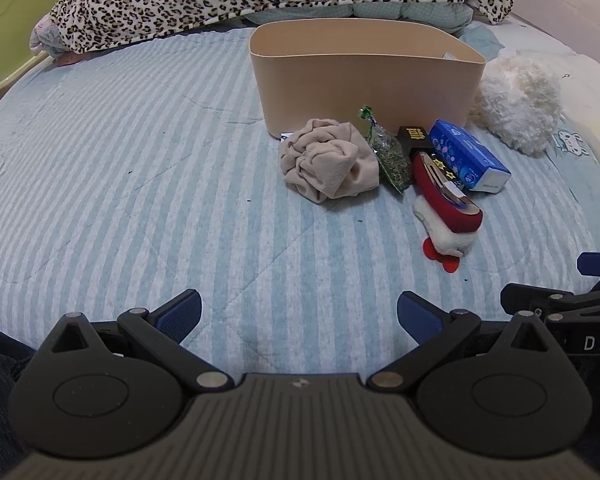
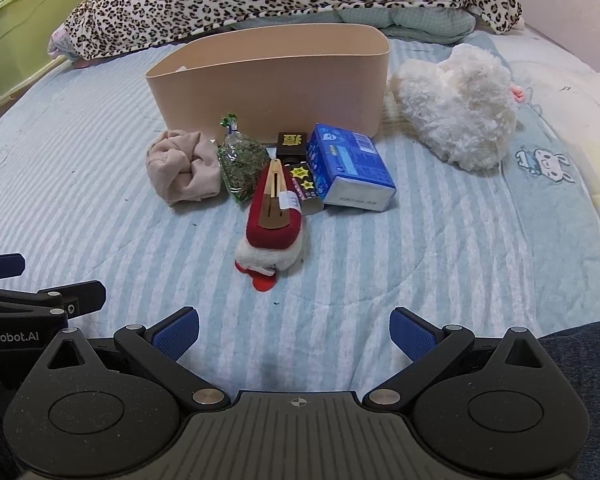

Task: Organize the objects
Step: 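Move both tools toward the items in front of the beige basket, then grasp the beige cloth with the left tool while the right tool grasps the red slipper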

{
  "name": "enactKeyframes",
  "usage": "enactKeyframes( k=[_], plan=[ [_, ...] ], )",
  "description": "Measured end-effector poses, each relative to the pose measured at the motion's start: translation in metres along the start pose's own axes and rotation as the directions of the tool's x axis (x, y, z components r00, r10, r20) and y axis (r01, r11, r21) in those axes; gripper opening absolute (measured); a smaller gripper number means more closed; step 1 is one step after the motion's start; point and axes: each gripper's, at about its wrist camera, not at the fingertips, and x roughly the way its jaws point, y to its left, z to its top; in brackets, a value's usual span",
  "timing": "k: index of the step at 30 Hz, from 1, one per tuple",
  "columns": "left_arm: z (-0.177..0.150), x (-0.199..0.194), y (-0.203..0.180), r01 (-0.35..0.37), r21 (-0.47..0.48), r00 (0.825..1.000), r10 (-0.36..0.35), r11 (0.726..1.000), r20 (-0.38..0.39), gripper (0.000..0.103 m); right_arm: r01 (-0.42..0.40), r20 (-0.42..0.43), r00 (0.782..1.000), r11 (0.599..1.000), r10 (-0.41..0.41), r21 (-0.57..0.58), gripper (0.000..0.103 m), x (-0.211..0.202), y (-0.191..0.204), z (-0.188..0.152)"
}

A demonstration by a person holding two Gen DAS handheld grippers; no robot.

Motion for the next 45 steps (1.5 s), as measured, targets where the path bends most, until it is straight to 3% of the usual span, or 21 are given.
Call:
enactKeyframes(
  k=[18, 27, 34, 45],
  plan=[
    [0.031, 0.026, 0.017, -0.041, -0.035, 0.999, 0.041, 0.999, -0.014, 0.103, -0.026, -0.014, 1.000, 1.000, 0.026, -0.012, 0.103, 0.029, 0.007, 0.032],
    [0.057, 0.055, 0.027, -0.016, -0.002, 1.000, 0.016, 1.000, 0.000, 0.103, -0.026, -0.034, 0.999, 1.000, 0.026, -0.010, 0.103, 0.054, 0.008, 0.058],
    [0.084, 0.081, 0.037, -0.020, 0.066, 1.000, 0.018, 0.998, 0.023, 0.103, -0.020, -0.077, 0.997, 1.000, 0.021, 0.003, 0.095, 0.080, 0.005, 0.070],
    [0.097, 0.120, 0.024, 0.142, 0.139, 0.987, -0.151, 0.980, 0.057, 0.103, -0.053, -0.160, 0.986, 0.999, 0.053, 0.006, 0.084, 0.122, 0.009, 0.072]
  ],
)
